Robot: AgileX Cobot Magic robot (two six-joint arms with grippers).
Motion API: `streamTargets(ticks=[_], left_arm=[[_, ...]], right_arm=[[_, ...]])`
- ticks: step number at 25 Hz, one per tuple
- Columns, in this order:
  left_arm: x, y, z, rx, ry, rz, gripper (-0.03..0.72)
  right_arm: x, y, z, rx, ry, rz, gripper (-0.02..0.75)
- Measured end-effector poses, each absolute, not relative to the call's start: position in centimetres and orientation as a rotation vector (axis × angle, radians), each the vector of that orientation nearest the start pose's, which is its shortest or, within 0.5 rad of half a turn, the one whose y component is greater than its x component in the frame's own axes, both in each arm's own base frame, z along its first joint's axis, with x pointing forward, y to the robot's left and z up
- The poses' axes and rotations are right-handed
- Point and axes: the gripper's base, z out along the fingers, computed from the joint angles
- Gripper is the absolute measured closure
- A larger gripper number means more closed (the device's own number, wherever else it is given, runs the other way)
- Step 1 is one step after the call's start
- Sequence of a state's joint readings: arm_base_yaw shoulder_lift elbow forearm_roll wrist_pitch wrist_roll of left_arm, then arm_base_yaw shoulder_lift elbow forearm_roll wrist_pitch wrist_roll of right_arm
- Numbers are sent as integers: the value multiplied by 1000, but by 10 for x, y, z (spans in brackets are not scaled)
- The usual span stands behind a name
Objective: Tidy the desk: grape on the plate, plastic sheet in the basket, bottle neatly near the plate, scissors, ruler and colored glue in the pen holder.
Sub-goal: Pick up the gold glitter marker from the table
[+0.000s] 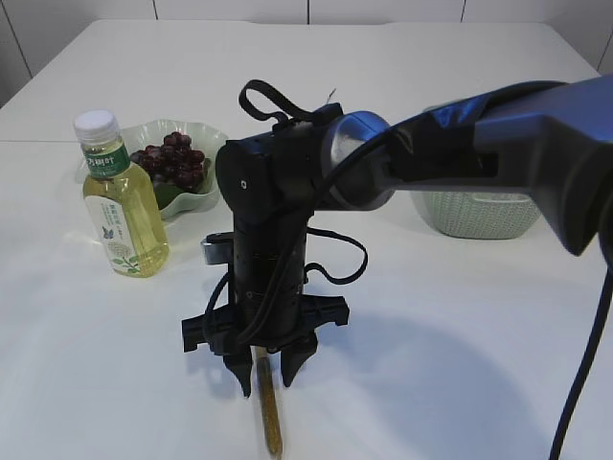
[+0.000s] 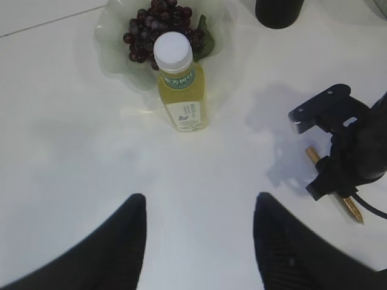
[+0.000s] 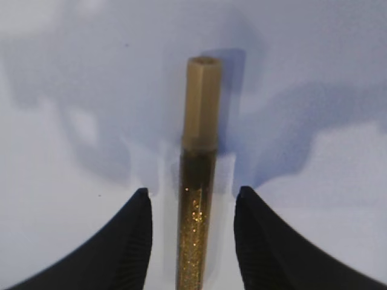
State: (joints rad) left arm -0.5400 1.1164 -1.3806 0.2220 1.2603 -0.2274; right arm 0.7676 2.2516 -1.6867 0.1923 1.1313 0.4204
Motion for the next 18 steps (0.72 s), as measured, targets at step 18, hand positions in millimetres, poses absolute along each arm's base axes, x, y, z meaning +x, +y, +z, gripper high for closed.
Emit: streamTargets(ticks=[18], left_arm=[[176, -83, 431, 375, 2416, -47, 273]], right_arm=[[304, 315, 125, -425, 3252, 182, 373]])
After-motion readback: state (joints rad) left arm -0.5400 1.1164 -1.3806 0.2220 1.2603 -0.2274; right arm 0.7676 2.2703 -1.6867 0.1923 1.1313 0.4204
